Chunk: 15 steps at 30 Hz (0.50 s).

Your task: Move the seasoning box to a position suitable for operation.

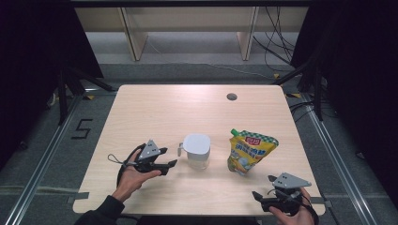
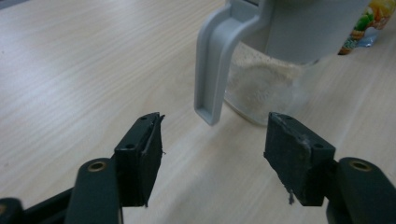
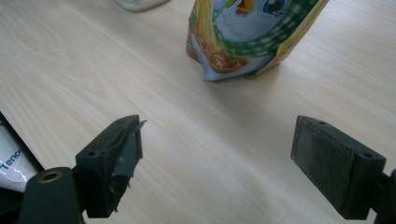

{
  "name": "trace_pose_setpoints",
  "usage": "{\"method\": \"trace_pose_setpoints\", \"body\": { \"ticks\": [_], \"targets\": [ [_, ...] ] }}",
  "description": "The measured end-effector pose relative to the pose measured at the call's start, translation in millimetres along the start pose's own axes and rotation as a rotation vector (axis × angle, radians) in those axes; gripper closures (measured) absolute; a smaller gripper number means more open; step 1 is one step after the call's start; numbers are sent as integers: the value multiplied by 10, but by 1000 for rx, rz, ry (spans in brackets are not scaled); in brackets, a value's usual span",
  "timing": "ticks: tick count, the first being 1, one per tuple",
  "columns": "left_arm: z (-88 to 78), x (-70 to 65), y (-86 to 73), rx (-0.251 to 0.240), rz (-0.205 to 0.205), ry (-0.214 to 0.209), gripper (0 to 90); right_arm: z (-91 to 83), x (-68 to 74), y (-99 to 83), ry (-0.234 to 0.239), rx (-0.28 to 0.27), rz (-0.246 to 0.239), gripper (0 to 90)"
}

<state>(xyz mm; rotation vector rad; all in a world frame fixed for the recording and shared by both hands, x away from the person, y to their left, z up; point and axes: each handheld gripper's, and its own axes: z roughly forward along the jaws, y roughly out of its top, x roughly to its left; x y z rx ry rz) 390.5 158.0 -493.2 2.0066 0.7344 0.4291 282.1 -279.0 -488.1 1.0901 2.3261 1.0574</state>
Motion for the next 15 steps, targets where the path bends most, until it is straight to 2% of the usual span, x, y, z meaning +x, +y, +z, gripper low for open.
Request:
{"method": "trace_pose_setpoints", "body": {
  "ticks": [1, 3, 5, 6, 7, 9, 10, 12, 13, 15],
  "targets": [
    [23, 4, 10, 3, 0, -8, 397, 2, 2, -2, 0, -2, 1, 175],
    [72, 13, 31, 15, 28, -12, 414, -1, 1, -3, 1, -3, 0, 175],
    [97, 4, 37, 19, 31, -11, 429, -3, -1, -4, 3, -5, 7, 176],
    [100, 8, 53, 33, 61, 3, 429, -4, -3, -4, 2, -5, 7, 176],
    [117, 16, 67, 28, 58, -12, 441, -3, -3, -6, 3, -3, 8, 176],
    [130, 22, 72, 17, 56, -14, 449, -2, -3, -5, 3, -3, 7, 176],
    [155, 32, 84, 18, 79, -11, 463, 1, -3, -5, 2, 0, 2, 178],
    [168, 29, 86, 26, 71, -14, 479, 2, 5, -5, 3, 1, 8, 180],
    [184, 32, 93, 20, 81, -21, 489, -1, 22, -7, 4, 8, 29, 180],
    [205, 35, 105, 28, 88, -18, 500, 0, 18, -7, 5, 7, 25, 181]
  ]
}}
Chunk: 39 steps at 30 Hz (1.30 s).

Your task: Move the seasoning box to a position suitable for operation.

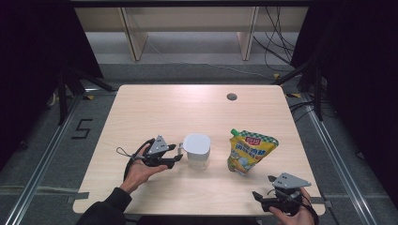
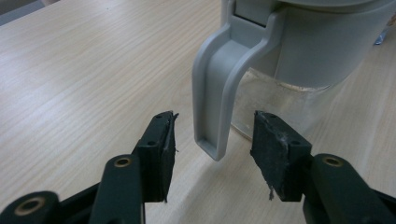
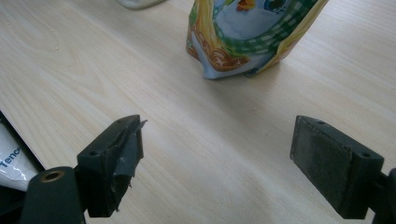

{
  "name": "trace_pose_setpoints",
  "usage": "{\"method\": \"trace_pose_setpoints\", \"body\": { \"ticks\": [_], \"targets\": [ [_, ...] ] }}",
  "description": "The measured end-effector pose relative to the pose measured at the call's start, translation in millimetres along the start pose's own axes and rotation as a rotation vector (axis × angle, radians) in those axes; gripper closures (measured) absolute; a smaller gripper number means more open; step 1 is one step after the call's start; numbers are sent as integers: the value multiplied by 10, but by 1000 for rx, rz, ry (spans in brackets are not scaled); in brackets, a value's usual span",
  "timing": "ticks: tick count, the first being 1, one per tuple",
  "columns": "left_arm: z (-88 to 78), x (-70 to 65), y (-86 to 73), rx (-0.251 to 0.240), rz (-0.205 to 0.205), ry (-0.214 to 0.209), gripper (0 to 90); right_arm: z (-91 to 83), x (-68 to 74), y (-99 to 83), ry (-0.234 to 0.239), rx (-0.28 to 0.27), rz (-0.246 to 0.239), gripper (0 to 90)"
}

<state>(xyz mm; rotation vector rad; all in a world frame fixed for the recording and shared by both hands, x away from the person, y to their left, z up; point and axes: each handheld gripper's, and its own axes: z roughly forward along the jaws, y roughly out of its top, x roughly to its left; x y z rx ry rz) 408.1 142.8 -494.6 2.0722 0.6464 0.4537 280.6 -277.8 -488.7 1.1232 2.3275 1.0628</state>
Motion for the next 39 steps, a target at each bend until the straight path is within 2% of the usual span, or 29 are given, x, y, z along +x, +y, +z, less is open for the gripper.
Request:
{"method": "trace_pose_setpoints", "body": {
  "ticks": [2, 3, 5, 6, 8, 9, 11, 12, 13, 14, 16, 17, 18, 19, 21, 22, 27, 28, 29, 30, 32, 35, 36, 37, 38, 39],
  "targets": [
    [36, 9, 21, -17, 0, -11, 523, 6, -19, 1, -3, -4, -26, 181],
    [36, 9, 21, -17, 0, -11, 532, 6, -19, 1, -3, -4, -26, 181],
    [55, 24, 41, -18, 25, -10, 547, 7, -18, 1, -2, -2, -26, 182],
    [69, 23, 41, -24, 16, -16, 566, 8, -17, 1, -2, -2, -27, 182],
    [82, 35, 47, -20, 34, -14, 596, 8, -16, 1, -1, -1, -27, 183],
    [85, 32, 45, -11, 19, -10, 612, 9, -16, 1, -1, -1, -27, 183],
    [93, 41, 51, -18, 19, -23, 656, 10, -13, 2, 3, 0, -27, 184],
    [99, 51, 64, -21, 43, -31, 656, 11, -12, 2, 3, 1, -28, 185],
    [103, 41, 70, -18, 31, -29, 675, 14, -14, 2, 4, 1, -31, 185],
    [107, 49, 77, -32, 40, -32, 693, 12, -14, 3, 5, 11, -34, 185],
    [105, 58, 76, -34, 45, -40, 694, 11, -13, 3, 6, 11, -33, 185],
    [104, 61, 67, -40, 26, -48, 699, 10, 0, 1, 10, 15, -20, 186],
    [104, 61, 67, -40, 26, -48, 702, 10, 0, 1, 10, 15, -20, 186],
    [101, 61, 67, -40, 25, -46, 702, 16, -13, 4, 11, 9, -40, 187],
    [90, 56, 67, -42, 18, -48, 705, 17, -11, 4, 13, 9, -40, 188],
    [71, 44, 69, -45, 30, -49, 705, 13, -15, 5, 7, 7, -48, 188],
    [29, -11, 77, -42, 36, -38, 704, 17, -12, 4, 15, 8, -40, 189],
    [18, -28, 69, -39, 20, -42, 703, 14, -12, 5, 12, 8, -42, 190],
    [0, -26, 70, -39, 47, -42, 702, 12, -14, 5, 8, 6, -48, 190],
    [-21, -45, 47, -40, 26, -56, 699, 20, -11, 3, 23, 5, -45, 190],
    [-38, -53, 15, -40, 12, -67, 697, 27, -9, 5, 28, -2, -51, 190],
    [-49, -70, -4, -43, -6, -80, 696, 18, -4, 6, 21, 4, -51, 191],
    [-55, -68, -6, -47, 16, -79, 695, 18, -1, 6, 20, 8, -47, 191],
    [-62, -87, -7, -45, 1, -79, 695, 18, -1, 6, 20, 8, -47, 191],
    [-70, -94, -8, -45, 17, -86, 695, 17, -1, 6, 20, 7, -46, 191],
    [-71, -109, -8, -47, 17, -90, 695, 16, -2, 6, 20, 5, -50, 192]
  ]
}}
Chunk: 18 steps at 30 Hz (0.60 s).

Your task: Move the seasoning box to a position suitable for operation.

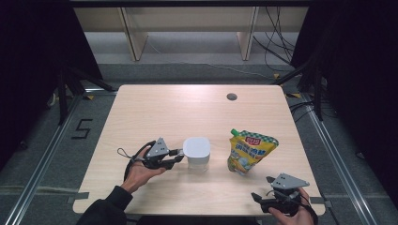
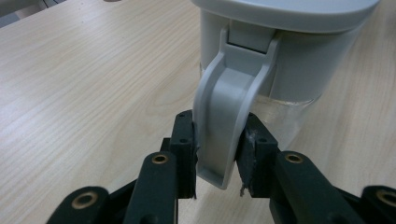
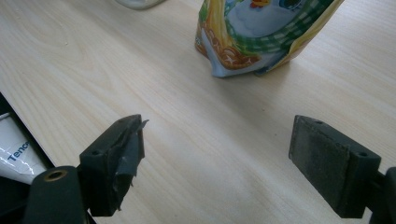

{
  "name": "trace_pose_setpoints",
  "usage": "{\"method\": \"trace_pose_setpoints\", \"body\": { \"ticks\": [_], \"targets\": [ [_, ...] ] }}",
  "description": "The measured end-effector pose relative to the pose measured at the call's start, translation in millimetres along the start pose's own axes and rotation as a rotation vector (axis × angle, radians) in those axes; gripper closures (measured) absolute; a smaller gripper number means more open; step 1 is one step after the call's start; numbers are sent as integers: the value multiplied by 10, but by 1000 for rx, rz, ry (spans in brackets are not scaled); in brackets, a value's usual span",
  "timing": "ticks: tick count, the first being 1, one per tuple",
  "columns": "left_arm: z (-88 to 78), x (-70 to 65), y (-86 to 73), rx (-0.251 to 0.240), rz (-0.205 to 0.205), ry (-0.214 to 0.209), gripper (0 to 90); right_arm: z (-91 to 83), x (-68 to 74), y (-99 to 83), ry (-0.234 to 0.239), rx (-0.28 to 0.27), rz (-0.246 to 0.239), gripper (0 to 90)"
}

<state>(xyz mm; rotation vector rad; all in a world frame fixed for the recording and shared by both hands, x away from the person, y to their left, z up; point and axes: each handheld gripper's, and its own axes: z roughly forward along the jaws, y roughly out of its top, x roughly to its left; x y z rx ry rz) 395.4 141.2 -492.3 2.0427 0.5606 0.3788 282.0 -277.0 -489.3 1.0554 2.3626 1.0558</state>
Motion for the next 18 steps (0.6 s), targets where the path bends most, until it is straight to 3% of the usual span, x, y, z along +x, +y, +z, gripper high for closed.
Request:
{"method": "trace_pose_setpoints", "body": {
  "ticks": [1, 9, 10, 18],
  "targets": [
    [2, -32, 0, -1, -2, -7, 694, -4, 21, -3, -1, 10, 27, 193],
    [-26, -214, 9, 10, 29, -58, 694, -1, 1, 1, -3, 2, 1, 193],
    [-31, -233, 3, 7, 26, -65, 694, -7, 26, -1, 3, 9, 30, 194],
    [-88, -425, -23, 10, 20, -101, 693, -4, 16, 4, 3, 8, 13, 195]
  ]
}}
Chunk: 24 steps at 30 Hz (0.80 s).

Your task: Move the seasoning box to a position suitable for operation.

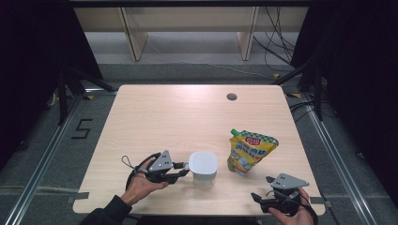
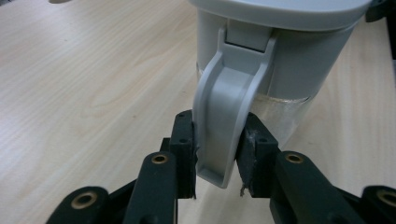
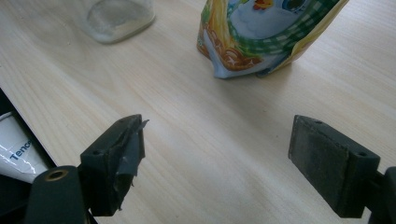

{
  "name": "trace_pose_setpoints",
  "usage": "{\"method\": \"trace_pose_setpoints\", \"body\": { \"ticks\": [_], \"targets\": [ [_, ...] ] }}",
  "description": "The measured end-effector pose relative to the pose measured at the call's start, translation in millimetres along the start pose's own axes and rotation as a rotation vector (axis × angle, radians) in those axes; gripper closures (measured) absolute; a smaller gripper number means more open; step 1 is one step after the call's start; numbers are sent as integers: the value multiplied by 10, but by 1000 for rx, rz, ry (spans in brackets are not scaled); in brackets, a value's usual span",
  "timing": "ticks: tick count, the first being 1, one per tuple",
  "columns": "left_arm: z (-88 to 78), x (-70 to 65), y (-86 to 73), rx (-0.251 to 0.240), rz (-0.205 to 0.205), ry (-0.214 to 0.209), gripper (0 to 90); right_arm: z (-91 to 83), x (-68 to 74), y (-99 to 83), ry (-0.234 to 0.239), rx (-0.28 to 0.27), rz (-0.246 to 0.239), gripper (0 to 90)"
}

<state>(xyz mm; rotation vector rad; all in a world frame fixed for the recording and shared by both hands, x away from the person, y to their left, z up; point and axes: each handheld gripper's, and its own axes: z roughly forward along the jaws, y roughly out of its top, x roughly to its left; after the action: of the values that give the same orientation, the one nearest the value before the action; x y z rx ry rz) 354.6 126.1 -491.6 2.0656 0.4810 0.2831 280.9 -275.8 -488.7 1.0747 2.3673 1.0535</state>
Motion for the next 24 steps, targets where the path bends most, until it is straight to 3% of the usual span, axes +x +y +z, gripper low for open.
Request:
{"method": "trace_pose_setpoints", "body": {
  "ticks": [6, 13, 18, 20, 23, 24],
  "targets": [
    [-10, -77, -3, 4, 9, -14, 692, 5, -10, 5, 1, -3, -18, 196],
    [-43, -137, -25, 5, -11, -13, 689, 2, -11, 0, 0, -4, -15, 197],
    [-54, -120, -31, 9, -10, -36, 685, 6, -39, -12, 5, -4, -18, 197],
    [-64, -108, -32, 18, 10, -36, 681, -5, -29, -15, 8, -6, 5, 197],
    [-86, -112, -30, -10, -26, -50, 650, -10, -44, -16, 5, -13, -12, 197],
    [-96, -109, -29, -27, -44, -50, 560, -3, -39, -23, 8, -10, 2, 197]
  ]
}}
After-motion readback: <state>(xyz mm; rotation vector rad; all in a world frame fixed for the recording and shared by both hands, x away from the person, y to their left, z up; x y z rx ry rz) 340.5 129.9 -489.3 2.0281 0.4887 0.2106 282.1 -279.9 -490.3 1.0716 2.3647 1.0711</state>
